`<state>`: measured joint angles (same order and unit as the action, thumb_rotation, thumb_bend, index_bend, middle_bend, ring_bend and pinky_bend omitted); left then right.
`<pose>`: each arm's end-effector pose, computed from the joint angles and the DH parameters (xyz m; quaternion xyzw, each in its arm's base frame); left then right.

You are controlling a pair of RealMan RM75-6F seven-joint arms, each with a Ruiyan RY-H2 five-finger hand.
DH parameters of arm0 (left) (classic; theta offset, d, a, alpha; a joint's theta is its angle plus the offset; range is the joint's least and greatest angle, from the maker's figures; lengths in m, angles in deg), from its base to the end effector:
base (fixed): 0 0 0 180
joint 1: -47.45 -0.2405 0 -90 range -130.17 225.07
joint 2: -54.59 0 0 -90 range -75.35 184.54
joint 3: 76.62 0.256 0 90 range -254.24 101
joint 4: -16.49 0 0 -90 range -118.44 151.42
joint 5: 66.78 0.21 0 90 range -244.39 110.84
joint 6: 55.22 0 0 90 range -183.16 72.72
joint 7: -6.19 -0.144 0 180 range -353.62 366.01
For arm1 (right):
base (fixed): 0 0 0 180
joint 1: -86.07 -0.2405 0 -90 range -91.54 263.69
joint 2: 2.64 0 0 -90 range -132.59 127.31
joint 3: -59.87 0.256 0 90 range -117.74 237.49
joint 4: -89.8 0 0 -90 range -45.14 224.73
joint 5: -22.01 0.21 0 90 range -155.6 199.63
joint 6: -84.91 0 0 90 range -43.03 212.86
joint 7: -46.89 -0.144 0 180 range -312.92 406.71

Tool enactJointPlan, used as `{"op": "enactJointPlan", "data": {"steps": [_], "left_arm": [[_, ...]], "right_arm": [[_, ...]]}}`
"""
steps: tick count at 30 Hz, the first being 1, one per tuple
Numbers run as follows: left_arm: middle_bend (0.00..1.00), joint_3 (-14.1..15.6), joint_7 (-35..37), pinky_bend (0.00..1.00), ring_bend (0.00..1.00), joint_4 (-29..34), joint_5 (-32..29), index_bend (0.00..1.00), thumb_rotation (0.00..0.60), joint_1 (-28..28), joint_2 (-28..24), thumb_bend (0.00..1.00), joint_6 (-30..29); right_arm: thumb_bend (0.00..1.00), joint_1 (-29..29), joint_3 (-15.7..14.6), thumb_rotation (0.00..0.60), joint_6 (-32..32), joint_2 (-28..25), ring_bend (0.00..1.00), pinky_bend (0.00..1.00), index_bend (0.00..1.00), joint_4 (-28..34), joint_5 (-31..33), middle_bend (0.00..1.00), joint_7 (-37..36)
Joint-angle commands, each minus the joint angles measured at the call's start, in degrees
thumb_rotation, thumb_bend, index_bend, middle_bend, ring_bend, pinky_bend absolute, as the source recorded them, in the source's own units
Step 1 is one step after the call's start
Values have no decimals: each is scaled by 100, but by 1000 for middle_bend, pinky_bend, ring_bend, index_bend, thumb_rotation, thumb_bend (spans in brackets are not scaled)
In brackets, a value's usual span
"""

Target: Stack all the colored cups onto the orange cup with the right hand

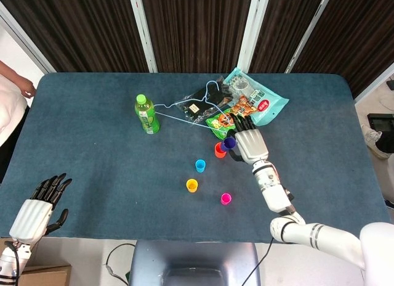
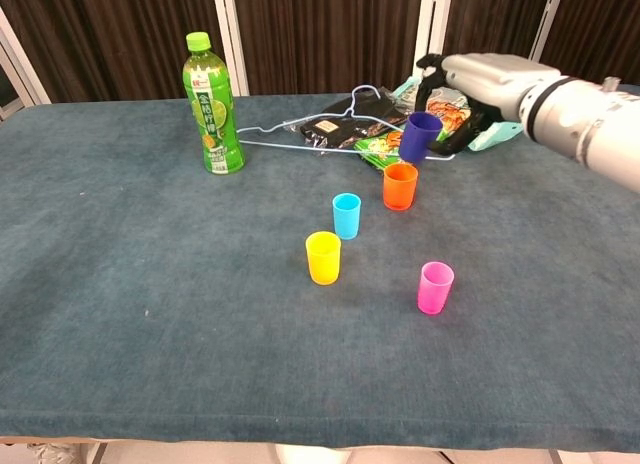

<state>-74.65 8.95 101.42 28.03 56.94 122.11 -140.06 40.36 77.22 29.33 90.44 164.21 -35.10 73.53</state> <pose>-0.3040 0.1879 0.1307 -0.6740 -0.3474 -0.4004 0.5146 -0.1438 -0.3962 -0.0021 0.7015 -0.3501 0.3671 0.5006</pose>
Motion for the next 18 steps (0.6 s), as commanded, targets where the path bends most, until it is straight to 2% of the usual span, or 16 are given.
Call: {"op": "enactJointPlan", "data": {"steps": [1,7,10,13,15,17,18], "left_arm": [[0,-3,15,121,12,-1,4,0,600,-4,-6,455,-15],[0,0,42,121,13,-8,2,0,600,0,-13,455,0],[0,6,36,121,12,-5,23,0,600,-2,-10,455,-11],[0,5,46,121,13,-5,26,0,600,-6,-13,455,-23],[0,4,58,121,13,-7,27,0,600,-6,-16,455,-26],[0,10,68,121,13,-5,35,0,600,-4,-20,454,-23],[0,13,68,121,13,-3,43,0,600,-5,-22,454,-26]], "right_arm": [[492,-150,-15,600,66,231,0,0,606,-267,252,16,274],[492,-253,-88,600,226,457,0,0,577,-645,420,16,343],[492,-303,-100,600,274,539,0,0,505,-752,442,16,338],[492,-293,-143,600,254,510,0,0,402,-710,408,21,341],[492,-251,-184,600,231,408,0,0,252,-545,426,10,392],[492,-192,-213,600,153,269,0,0,169,-299,360,0,370],[493,-161,-232,600,111,206,0,0,164,-187,311,0,348]]}}
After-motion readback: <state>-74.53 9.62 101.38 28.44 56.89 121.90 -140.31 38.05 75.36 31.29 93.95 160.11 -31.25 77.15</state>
